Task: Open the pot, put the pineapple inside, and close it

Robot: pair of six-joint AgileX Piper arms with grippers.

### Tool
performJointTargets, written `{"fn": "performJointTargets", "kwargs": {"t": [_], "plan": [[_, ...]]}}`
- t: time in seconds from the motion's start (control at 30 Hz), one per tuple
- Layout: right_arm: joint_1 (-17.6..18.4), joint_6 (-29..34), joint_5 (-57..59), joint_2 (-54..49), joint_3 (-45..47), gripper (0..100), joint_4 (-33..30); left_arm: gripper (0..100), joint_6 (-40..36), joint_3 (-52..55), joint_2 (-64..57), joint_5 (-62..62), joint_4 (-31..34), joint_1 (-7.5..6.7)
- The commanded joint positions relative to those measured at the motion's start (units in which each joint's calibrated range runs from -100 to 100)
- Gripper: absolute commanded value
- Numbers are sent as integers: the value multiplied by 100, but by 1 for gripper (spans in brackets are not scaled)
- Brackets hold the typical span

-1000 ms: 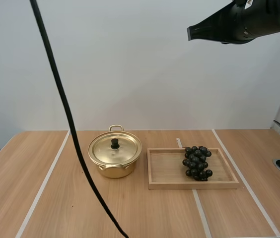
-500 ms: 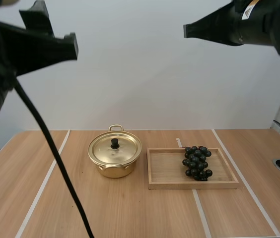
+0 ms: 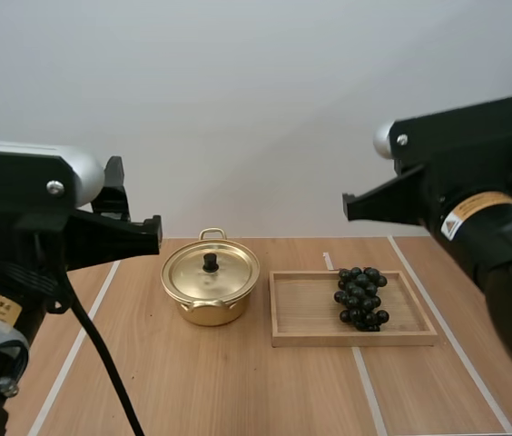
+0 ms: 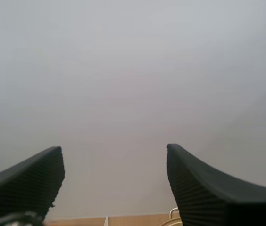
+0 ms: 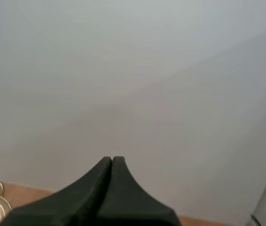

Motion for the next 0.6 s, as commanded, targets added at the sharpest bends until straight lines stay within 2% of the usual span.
{"fn": "performJointTargets", "kwargs": {"t": [0.0, 0.07, 0.17, 0.33, 0.47, 0.57], "plan": [[-166, -18, -54, -155, 437, 0, 65, 100, -1005, 256, -50, -128, 759, -32], [-229, -18, -54, -167, 570, 0, 73, 100, -1321, 495, -56, -42, 1013, -32], [-284, -18, 631, -167, 653, 0, 192, 100, -1370, 977, -56, 207, 1069, -25], [-315, -18, 2247, -494, 653, 0, 1109, 100, -1102, 1778, -56, -492, 1189, -43], [-377, -18, 2079, -846, 682, 0, 1066, 100, -881, 2276, -56, -1037, 1279, -108], [-440, -18, 1311, -960, 910, 0, 899, 100, -940, 2627, -56, -1037, 1279, -120]]}}
